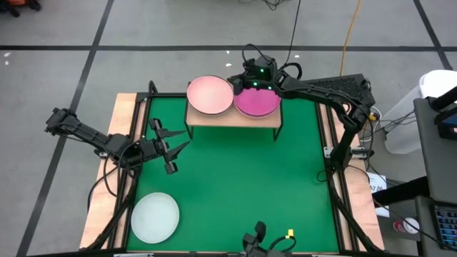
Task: Place and stack plates onto a shelf
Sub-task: Stack the white plate on top of the light orange plate on the shelf
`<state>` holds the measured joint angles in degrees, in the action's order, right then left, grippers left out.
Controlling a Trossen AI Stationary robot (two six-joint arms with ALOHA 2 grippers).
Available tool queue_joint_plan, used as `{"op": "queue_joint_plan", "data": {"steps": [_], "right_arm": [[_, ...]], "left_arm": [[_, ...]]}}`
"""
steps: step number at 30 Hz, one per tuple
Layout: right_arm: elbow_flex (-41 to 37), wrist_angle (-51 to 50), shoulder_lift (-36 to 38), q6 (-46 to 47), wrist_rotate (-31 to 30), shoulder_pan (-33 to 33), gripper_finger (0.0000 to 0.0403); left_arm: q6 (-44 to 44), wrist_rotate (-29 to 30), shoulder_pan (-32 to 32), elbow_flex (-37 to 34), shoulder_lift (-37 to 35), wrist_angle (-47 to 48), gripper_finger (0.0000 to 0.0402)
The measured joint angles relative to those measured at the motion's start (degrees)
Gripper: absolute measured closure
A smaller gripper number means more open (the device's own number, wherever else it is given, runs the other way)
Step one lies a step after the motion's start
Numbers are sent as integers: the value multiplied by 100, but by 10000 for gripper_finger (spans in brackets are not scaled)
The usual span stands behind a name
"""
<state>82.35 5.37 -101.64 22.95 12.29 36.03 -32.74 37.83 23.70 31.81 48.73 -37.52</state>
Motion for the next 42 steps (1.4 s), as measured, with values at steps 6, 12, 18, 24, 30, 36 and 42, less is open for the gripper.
{"op": "queue_joint_plan", "data": {"steps": [6,12,18,24,30,36,42], "right_arm": [[0,16,570,-486,131,-47,263],[-203,-435,1888,-1512,453,-493,267],[-955,-681,3311,-1979,407,-1192,272],[-2075,-370,4390,-1980,391,-1758,273],[-3044,45,4979,-2367,-262,-2259,273],[-3276,8,5038,-2370,-495,-2526,273],[-3279,115,5031,-2370,-500,-2655,273]], "left_arm": [[-13,2,0,0,0,84,232],[124,257,187,18,0,1282,232],[1615,296,362,793,232,3844,232],[3567,-92,557,1743,1325,6165,232],[4370,-806,1261,2749,2625,7810,232],[6416,-1683,1948,3467,3464,8237,232],[8117,-2128,2643,3591,4078,8228,232]]}}
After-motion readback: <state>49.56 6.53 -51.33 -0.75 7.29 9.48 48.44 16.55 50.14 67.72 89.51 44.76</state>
